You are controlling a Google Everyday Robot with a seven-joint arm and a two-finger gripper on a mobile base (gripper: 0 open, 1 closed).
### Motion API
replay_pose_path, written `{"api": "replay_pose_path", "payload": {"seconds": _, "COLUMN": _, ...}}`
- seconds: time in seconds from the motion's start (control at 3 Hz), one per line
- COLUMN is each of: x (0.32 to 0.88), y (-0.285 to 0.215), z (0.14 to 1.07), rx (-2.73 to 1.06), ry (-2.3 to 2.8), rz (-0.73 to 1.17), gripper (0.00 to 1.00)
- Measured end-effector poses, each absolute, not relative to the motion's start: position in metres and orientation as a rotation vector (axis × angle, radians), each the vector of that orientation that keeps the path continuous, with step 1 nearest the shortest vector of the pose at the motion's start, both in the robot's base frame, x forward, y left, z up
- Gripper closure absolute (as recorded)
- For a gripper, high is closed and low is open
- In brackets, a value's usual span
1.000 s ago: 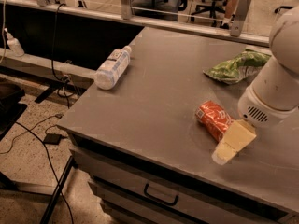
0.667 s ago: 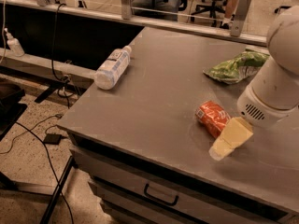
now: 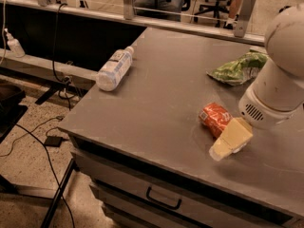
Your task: Move coke can near blue plastic bottle
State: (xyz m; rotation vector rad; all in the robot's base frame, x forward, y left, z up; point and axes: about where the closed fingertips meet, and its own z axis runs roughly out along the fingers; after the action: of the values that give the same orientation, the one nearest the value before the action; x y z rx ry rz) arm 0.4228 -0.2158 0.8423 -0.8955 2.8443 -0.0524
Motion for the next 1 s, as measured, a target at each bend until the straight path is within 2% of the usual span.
{"api": "replay_pose_path", "payload": {"seconds": 1.0, "x": 0.4213, "y": -0.2157, "z": 0.8461, "rx": -0.897, "ry": 2.834, "rz": -0.061, "gripper": 0.71}}
